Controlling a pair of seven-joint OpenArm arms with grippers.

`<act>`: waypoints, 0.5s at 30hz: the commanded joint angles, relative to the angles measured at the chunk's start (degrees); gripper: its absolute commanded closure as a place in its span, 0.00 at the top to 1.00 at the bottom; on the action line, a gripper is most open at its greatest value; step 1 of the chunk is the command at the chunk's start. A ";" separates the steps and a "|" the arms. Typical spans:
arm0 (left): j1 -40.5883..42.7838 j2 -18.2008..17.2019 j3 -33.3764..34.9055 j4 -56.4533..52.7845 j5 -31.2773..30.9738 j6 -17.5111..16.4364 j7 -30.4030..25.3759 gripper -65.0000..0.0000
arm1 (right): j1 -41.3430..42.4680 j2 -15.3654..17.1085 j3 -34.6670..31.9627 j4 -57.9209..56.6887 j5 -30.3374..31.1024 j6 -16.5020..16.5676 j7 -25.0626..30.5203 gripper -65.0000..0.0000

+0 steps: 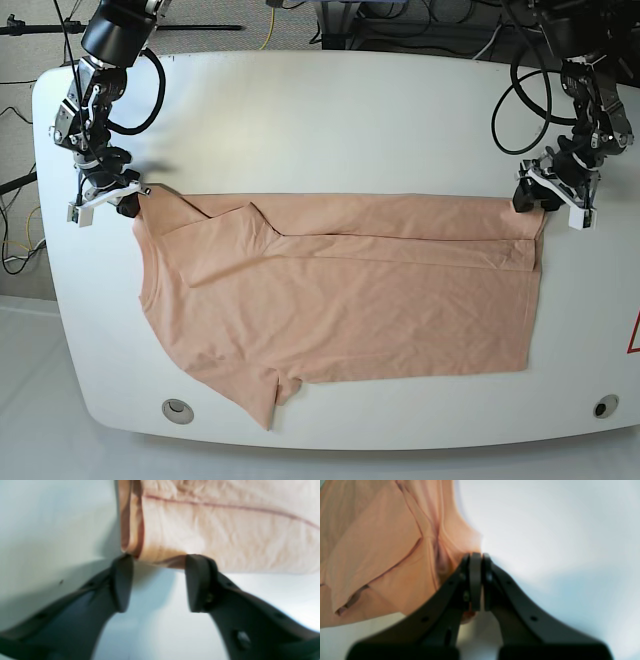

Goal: Fold the T-shirt properly
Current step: 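Lower both grippers onto the folded edge and close on the fabric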

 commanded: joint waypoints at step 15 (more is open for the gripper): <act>-1.73 -0.92 0.91 -1.32 1.40 0.77 -0.09 0.47 | 0.26 0.61 0.08 0.76 -0.01 0.39 0.10 0.00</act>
